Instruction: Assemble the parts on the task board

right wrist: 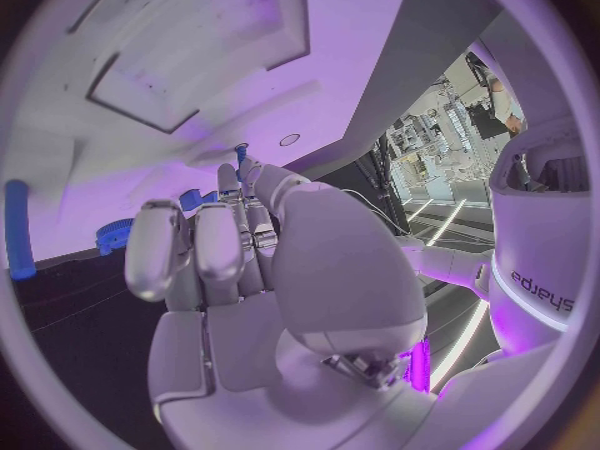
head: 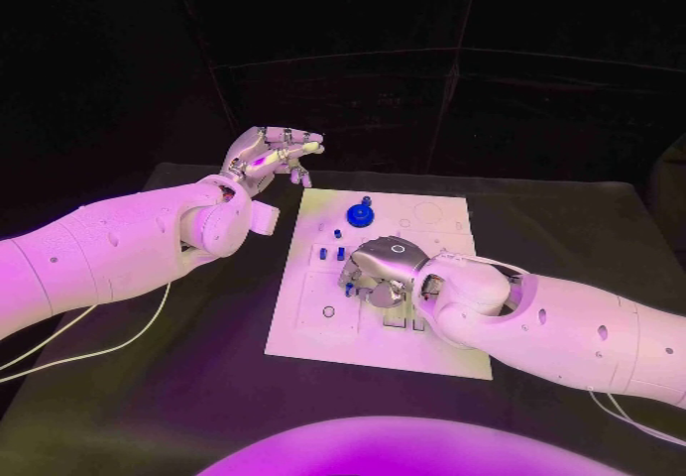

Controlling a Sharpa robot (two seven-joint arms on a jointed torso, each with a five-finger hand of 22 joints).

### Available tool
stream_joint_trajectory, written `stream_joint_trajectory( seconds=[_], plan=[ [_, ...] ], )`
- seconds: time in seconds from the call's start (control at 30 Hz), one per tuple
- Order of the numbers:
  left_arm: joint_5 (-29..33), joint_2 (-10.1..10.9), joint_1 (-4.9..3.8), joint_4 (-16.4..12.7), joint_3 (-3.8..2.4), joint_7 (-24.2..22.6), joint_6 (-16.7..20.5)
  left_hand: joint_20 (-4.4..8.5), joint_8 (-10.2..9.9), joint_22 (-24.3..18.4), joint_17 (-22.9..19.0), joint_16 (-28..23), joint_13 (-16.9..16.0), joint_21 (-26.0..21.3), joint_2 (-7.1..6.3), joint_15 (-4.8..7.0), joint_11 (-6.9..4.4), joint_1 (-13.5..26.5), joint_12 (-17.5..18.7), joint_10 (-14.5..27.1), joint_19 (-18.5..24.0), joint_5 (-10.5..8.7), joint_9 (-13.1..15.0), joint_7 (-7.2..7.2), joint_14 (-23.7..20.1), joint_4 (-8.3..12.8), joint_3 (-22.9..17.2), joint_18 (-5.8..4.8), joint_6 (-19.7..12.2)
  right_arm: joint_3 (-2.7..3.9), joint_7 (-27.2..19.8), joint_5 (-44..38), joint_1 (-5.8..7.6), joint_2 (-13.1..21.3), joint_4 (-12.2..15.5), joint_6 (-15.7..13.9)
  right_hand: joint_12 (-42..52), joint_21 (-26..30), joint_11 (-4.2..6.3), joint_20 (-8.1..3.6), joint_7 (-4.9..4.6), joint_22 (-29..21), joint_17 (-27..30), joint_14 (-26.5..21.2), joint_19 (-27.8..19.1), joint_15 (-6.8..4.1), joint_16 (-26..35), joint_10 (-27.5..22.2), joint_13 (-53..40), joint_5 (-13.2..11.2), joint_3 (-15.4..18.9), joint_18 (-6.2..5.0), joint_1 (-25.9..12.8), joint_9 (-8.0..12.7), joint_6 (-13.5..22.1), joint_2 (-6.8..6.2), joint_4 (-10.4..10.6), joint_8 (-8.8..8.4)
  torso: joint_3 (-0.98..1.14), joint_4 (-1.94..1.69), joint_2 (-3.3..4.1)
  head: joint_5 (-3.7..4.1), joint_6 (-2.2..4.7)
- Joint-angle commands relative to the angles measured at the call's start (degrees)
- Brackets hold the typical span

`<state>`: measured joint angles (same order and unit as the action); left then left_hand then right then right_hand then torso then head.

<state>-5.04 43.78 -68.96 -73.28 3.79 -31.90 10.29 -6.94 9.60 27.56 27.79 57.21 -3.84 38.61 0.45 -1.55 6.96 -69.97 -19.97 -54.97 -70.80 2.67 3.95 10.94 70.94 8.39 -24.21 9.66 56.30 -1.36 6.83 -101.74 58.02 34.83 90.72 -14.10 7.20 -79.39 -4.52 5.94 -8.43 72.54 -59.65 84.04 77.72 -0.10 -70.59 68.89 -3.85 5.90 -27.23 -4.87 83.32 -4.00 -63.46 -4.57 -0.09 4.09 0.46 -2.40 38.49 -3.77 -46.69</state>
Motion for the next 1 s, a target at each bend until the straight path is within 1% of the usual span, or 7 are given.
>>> stream_joint_trajectory(
  seconds=[0.03, 0.33, 0.53, 0.63, 0.73, 0.83, 1.0],
  plan=[
    [0.3, -0.1, -0.11, 0.0, -0.05, -0.2, -0.6, -0.03, 0.3, -0.1, -0.1, -0.2, 0.0, -0.4, -0.22, 0.03, -0.05, -0.3, -0.3, 0.4, 0.5, 0.14, 0.0, 0.07, -0.3, 0.2, 0.1, 0.78, -0.4, 0.02, 0.1, -1.1, 0.06, -0.1, 0.1, 1.2, -0.4, 0.0, -0.09, 0.09, -0.33, 0.0, 0.0, 1.1, 0.1, -0.05, -0.2, 0.2, -0.1, 0.2, -0.1, 0.61, -0.8, -0.1, -0.2, -0.21, -0.2, 0.06, -0.03, -0.01, -0.01, -0.03, -0.05],
    [0.3, 0.0, -0.11, -0.1, -0.05, -0.1, -0.6, -0.03, 0.3, -0.1, -0.1, -0.2, 0.0, -0.4, -0.22, 0.03, -0.05, -0.3, -0.3, 0.4, 0.5, 0.14, 0.0, 0.07, -0.3, 0.2, 0.1, 0.78, -0.4, 0.02, -0.1, -1.0, 0.06, -0.3, 0.2, 3.6, -0.3, 0.1, -0.06, 0.1, -0.27, 0.0, 0.2, 1.1, 0.0, -0.07, -0.1, 0.2, -0.1, 0.4, 0.1, 0.6, -1.4, -0.1, -0.2, -0.52, -0.3, 0.1, -0.03, -0.04, 0.0, -0.03, -0.19],
    [0.3, 0.0, -0.11, -0.1, -0.05, -0.1, -0.6, -0.03, 0.3, -0.1, -0.1, -0.2, 0.0, -0.4, -0.22, 0.03, -0.05, -0.3, -0.3, 0.4, 0.5, 0.14, 0.0, 0.07, -0.3, 0.2, 0.1, 0.78, -0.4, 0.02, -0.1, -1.1, 0.06, -0.4, 0.2, 3.7, -0.4, 0.1, -0.06, 0.09, -0.26, -0.1, 0.4, 1.0, -0.1, -0.07, 0.0, 0.2, -0.1, 0.5, 0.3, 0.57, -1.7, -0.1, -0.2, -0.7, -0.3, 0.07, -0.02, -0.01, 0.0, -0.04, -0.23],
    [0.3, 0.0, -0.11, -0.1, -0.05, -0.1, -0.6, -0.03, 0.3, -0.1, -0.1, -0.2, 0.0, -0.4, -0.22, 0.03, -0.05, -0.3, -0.3, 0.4, 0.5, 0.14, 0.0, 0.07, -0.3, 0.2, 0.1, 0.78, -0.4, 0.02, -0.3, -1.1, 0.07, -0.5, 0.1, 3.5, -1.0, 0.4, -0.3, 0.17, -0.41, -0.6, 0.9, 0.9, -0.4, 0.11, 0.2, -0.8, 0.1, 0.7, 0.7, 0.48, -2.6, 0.0, 0.3, -1.12, -0.2, -0.14, -0.02, -0.01, 0.0, -0.04, -0.23],
    [0.3, 0.0, -0.11, -0.1, -0.05, 0.0, -0.6, -0.03, 0.3, -0.1, -0.2, -0.2, 0.0, -0.4, -0.22, 0.02, -0.04, -0.3, -0.3, 0.5, 0.5, 0.14, 0.0, 0.08, -0.3, 0.3, 0.1, 0.78, -0.4, 0.02, -0.5, -0.8, 0.07, -0.6, 0.0, 2.9, -2.9, 1.4, -1.39, 0.77, -1.4, -2.0, 2.1, 0.5, -1.5, 1.06, 1.0, -4.6, 0.3, 1.5, 1.9, 0.22, -4.7, 0.4, 2.7, -2.47, 0.5, -0.66, -0.03, -0.02, -0.02, -0.01, -0.17],
    [0.3, 0.0, -0.11, -0.1, -0.05, 0.0, -0.6, -0.03, 0.3, -0.1, -0.2, -0.2, 0.0, -0.4, -0.22, 0.02, -0.04, -0.3, -0.3, 0.5, 0.5, 0.14, 0.0, 0.08, -0.3, 0.3, 0.1, 0.78, -0.4, 0.02, -0.6, -0.7, 0.07, -0.6, -0.1, 1.6, -3.4, 3.3, -2.03, 1.45, -1.51, -4.6, 3.9, -0.1, -3.4, 1.56, 2.2, -8.8, 0.3, 0.9, 4.2, -0.42, -6.0, 0.4, 6.3, -3.65, 0.7, -0.59, -0.02, 0.0, 0.0, 0.01, -0.09],
    [0.3, 0.0, -0.11, -0.2, -0.05, 0.1, -0.7, -0.04, 0.4, -0.2, -0.2, -0.2, 0.0, -0.5, -0.22, 0.02, -0.04, -0.4, -0.3, 0.5, 0.5, 0.14, 0.0, 0.08, -0.3, 0.3, 0.1, 0.78, -0.4, 0.02, -0.4, -0.6, 0.07, -0.5, -0.1, -1.1, -2.8, 5.7, -2.33, 1.76, -1.53, -7.7, 4.5, -0.2, -5.4, 1.78, 2.5, -12.4, 0.1, 0.8, 7.6, -1.11, -6.2, 0.2, 9.0, -3.44, 0.6, -0.49, -0.02, -0.01, -0.01, 0.03, -0.06]
  ],
)
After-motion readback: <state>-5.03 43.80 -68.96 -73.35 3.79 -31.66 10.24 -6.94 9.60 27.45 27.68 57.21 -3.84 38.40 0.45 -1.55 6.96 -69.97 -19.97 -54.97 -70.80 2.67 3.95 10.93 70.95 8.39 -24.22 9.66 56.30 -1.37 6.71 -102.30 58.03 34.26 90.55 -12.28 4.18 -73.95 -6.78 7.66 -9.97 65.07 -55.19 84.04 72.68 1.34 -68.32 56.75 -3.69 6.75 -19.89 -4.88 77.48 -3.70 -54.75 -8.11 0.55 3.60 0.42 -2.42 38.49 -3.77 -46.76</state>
